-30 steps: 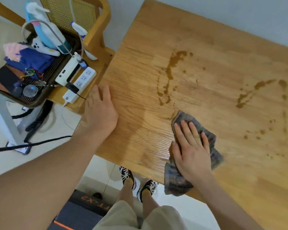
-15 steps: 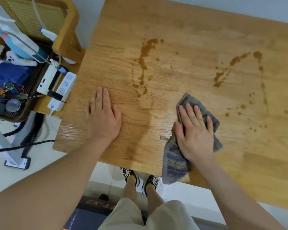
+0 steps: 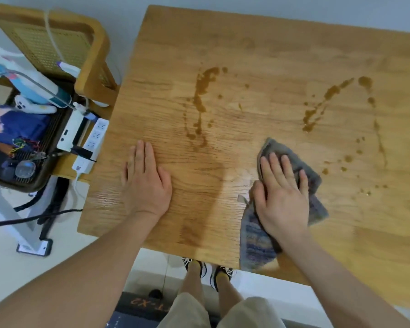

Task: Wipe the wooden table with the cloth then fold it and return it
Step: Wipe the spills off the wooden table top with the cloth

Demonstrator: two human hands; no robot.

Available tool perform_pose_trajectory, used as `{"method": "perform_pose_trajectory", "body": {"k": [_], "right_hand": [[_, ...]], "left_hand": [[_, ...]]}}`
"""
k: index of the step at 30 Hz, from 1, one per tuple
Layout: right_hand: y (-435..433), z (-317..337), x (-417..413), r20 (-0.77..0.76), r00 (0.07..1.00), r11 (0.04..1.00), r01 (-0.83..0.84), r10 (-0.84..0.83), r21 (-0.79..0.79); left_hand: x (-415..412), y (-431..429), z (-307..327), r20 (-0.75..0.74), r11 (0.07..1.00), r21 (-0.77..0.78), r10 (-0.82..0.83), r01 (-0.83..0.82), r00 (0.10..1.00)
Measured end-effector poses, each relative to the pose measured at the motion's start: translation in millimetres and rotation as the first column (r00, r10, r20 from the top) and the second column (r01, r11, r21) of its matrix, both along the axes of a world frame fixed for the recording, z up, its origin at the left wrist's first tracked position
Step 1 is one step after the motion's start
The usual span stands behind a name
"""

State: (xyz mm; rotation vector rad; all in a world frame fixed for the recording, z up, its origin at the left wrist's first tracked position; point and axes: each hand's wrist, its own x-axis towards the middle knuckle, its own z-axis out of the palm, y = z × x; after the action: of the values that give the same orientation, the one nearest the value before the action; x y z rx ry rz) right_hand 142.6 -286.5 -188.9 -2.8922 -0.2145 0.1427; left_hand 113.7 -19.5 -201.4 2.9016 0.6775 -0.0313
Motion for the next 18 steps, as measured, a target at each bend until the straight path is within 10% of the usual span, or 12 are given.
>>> {"method": "perform_pose_trajectory", "body": {"k": [7,15,18], "right_hand": [[112,-8,-21,0.038,0.838,0.835,-0.546,0.545,0.065],[23,-1,-6,0.049,0.985,0.986,-0.168,0.168,0.006],[87,-5,-16,0.037,0.949,0.948,-0.314,0.313,0.041]], "left_hand": [[1,1,-1,-0.008,1.000,0.003,0.029,-0.029,1.000],[0,2,0,-0.008,1.000,-0.015,0.008,-0.008,1.000],[0,2,0,-0.021,1.000,-0.014,0.007,-0.007,1.000]]}}
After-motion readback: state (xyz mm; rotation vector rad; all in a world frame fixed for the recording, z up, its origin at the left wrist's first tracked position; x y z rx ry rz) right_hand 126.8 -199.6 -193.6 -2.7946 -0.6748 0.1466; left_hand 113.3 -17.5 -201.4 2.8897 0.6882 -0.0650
